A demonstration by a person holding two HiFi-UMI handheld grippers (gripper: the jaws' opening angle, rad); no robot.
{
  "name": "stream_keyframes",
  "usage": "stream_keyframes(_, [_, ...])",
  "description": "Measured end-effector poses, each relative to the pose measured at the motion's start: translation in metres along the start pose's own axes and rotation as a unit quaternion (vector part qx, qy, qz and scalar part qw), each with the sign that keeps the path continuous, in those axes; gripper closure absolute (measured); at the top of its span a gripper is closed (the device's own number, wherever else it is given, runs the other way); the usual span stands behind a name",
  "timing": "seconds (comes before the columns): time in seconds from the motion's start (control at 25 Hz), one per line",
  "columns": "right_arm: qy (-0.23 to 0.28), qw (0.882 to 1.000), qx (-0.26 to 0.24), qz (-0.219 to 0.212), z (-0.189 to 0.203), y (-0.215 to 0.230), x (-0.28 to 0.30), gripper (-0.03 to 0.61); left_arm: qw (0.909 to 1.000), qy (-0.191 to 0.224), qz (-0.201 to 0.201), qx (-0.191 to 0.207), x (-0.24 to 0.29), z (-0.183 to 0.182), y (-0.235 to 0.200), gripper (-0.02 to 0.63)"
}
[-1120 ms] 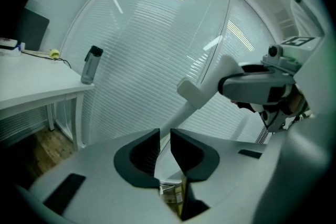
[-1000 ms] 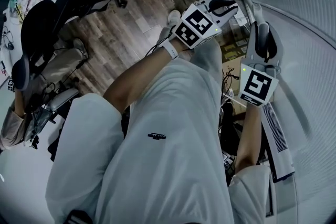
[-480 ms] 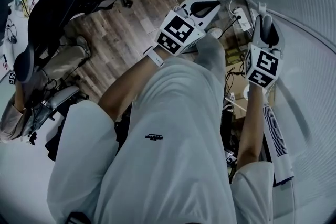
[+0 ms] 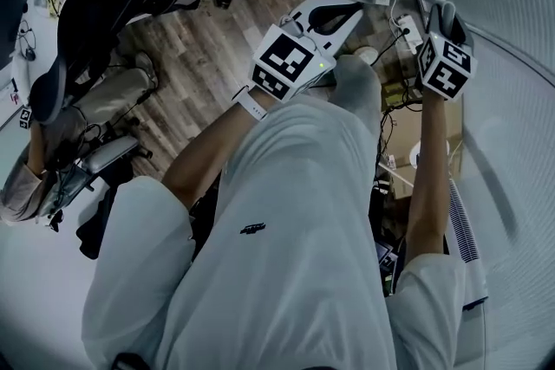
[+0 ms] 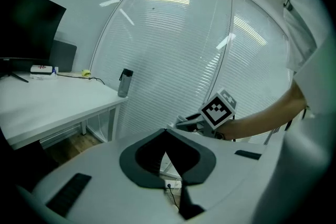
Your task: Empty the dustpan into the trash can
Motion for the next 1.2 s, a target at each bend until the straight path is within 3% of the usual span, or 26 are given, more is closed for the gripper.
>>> stream_keyframes(0.4, [-0.029,0.999,0.018,0.000,0.020,0.002,0.045,0.459,0.9999,-0.001,-0.014,0.001,-0.017,0.001,-0.004,0.606])
stream_keyframes(0.84, [-0.045,0.998,0.049,-0.002,0.028,0.018,0.054,0.453,0.9999,-0.004,-0.012,0.001,-0.026,0.004,-0.001,0.606])
stream_keyframes(1.2, [-0.010,0.999,0.033,-0.010,0.023,0.024,0.035,0.425,1.0000,0.006,-0.005,0.005,-0.036,0.000,0.007,0.606])
Point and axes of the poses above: the fingertips, and each gripper's own axes: x forward along the fingers, y to its right, z out of its underside, the point moved 10 cm from there along -x, backward along the fingers, and after that the axes turned 9 degrees about -z, right-handed, at the moved point
